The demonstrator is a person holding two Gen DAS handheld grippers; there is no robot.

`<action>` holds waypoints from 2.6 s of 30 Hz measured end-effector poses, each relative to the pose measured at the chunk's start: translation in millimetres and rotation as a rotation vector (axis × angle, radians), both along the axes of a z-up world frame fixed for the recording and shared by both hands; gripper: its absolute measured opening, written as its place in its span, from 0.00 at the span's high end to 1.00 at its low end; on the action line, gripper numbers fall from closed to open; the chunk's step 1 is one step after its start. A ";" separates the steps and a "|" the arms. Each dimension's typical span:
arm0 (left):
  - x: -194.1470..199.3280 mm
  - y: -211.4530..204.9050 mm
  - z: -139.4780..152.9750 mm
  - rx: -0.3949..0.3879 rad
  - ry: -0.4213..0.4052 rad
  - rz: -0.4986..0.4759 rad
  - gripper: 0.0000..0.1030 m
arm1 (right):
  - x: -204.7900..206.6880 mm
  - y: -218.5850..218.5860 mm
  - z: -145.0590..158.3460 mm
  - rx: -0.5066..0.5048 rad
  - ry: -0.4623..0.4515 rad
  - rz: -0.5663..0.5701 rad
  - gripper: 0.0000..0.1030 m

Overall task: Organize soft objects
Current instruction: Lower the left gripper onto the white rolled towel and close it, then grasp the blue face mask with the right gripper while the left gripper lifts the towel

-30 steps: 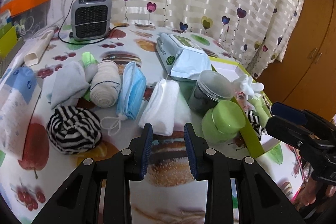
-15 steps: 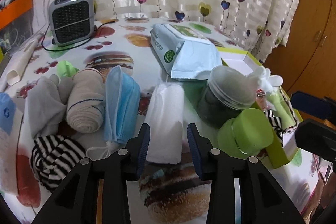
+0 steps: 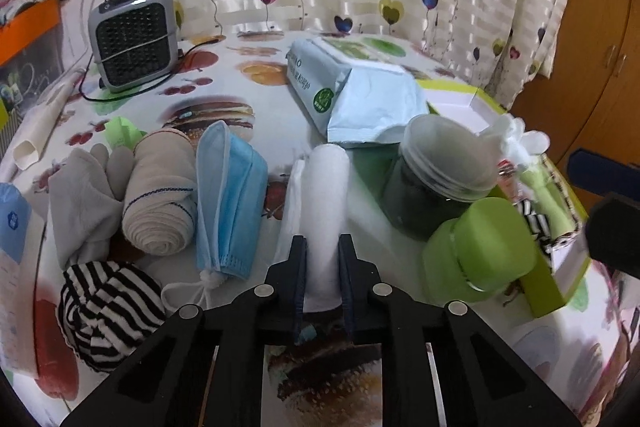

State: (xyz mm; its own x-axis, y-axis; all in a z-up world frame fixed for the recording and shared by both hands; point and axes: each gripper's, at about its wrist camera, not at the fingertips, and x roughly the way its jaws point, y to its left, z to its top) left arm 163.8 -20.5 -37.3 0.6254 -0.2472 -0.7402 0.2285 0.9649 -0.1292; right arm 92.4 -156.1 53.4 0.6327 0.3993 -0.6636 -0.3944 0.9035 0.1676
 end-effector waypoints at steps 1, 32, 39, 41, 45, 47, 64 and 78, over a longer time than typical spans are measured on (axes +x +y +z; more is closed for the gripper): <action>-3.2 0.9 1.9 -0.008 -0.005 -0.001 0.86 | -0.1 0.3 0.8 0.001 -0.001 -0.005 0.45; -86.1 113.8 18.7 -0.170 -0.070 0.185 0.87 | 29.7 94.0 -22.6 -0.031 0.087 0.091 0.45; -87.1 127.1 16.2 -0.189 -0.071 0.204 0.87 | 61.4 110.4 -48.6 -0.058 0.166 0.056 0.45; -86.4 128.6 15.9 -0.193 -0.069 0.206 0.87 | 68.9 114.8 -57.0 -0.074 0.186 0.047 0.45; -85.4 132.2 15.3 -0.201 -0.071 0.209 0.87 | 81.5 119.8 -69.7 -0.097 0.217 0.025 0.45; -85.1 132.3 15.1 -0.200 -0.071 0.207 0.87 | 85.7 121.5 -73.4 -0.106 0.224 0.014 0.45; -83.0 127.6 16.5 -0.197 -0.076 0.201 0.87 | 81.3 118.7 -68.3 -0.107 0.193 0.011 0.76; -98.9 105.2 43.7 -0.179 -0.126 0.182 0.87 | 32.1 95.7 -18.1 -0.017 0.080 0.059 0.76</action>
